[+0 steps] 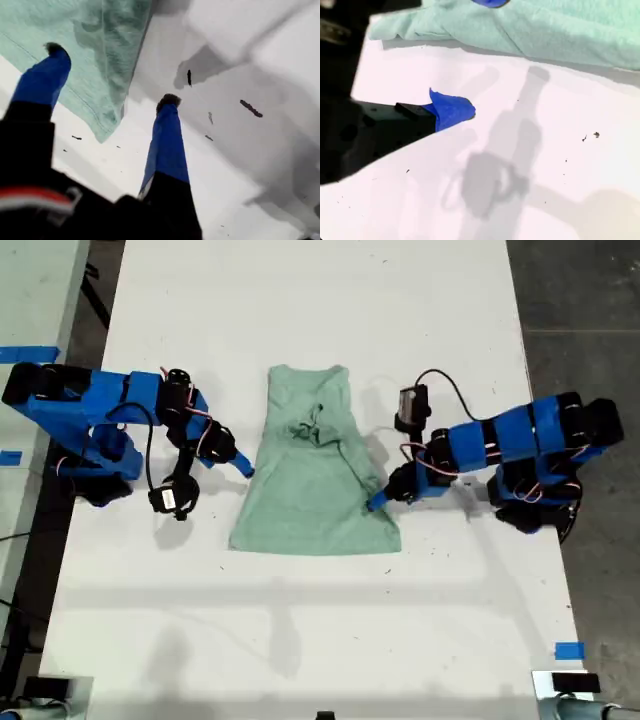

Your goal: Fold tshirt

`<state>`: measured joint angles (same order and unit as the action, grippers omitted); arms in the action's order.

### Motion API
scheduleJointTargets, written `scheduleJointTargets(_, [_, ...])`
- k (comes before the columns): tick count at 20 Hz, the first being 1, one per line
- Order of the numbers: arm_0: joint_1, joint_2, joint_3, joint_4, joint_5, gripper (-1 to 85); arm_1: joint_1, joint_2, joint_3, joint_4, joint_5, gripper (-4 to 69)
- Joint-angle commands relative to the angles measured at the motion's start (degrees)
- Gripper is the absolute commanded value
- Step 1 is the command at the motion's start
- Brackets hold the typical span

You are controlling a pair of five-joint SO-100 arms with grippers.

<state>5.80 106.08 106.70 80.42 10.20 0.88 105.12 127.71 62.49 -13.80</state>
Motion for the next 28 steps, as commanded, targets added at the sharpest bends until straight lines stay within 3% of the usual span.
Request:
scheduleJointTargets(1, [1.2, 2.7, -0.1, -0.7, -0.4, 26.8, -2.4, -4.2, -0.4, -6.1, 1.6, 29.5])
scheduleJointTargets(2, [1.2, 2.8, 0.1, -0.8, -0.4, 26.8, -3.2, -6.5, -0.4, -8.1, 2.2, 25.7])
scheduleJointTargets(4, [1.1, 3.0, 0.4, -0.8, -0.4, 26.6, -3.9, -8.6, -0.4, -9.6, 3.7, 0.5])
scheduleJointTargets(7, [1.1, 3.5, 1.1, -1.5, -0.4, 26.3, -4.2, -7.9, -1.2, -8.2, 3.4, -1.4])
scheduleJointTargets(13, [1.2, 3.6, 1.7, -1.9, -0.4, 26.1, -5.4, -7.1, -16.9, 7.0, 0.3, -1.4])
scheduleJointTargets(15, [1.2, 3.6, 1.8, -2.0, -0.4, 26.2, -5.6, -6.6, -21.7, 8.9, 2.0, -1.4])
scheduleJointTargets(21, [1.1, 3.6, 1.8, -2.2, -0.4, 26.3, -4.0, -7.7, -28.2, 2.0, 6.7, -1.4])
scheduleJointTargets(26, [0.8, 3.6, 1.8, -2.7, -0.1, 26.6, -0.3, -13.4, -21.9, -19.2, 7.9, -1.4])
scheduleJointTargets(28, [0.8, 3.6, 1.8, -2.8, -0.1, 26.6, 0.4, -20.0, -21.8, -23.4, 8.3, -1.4])
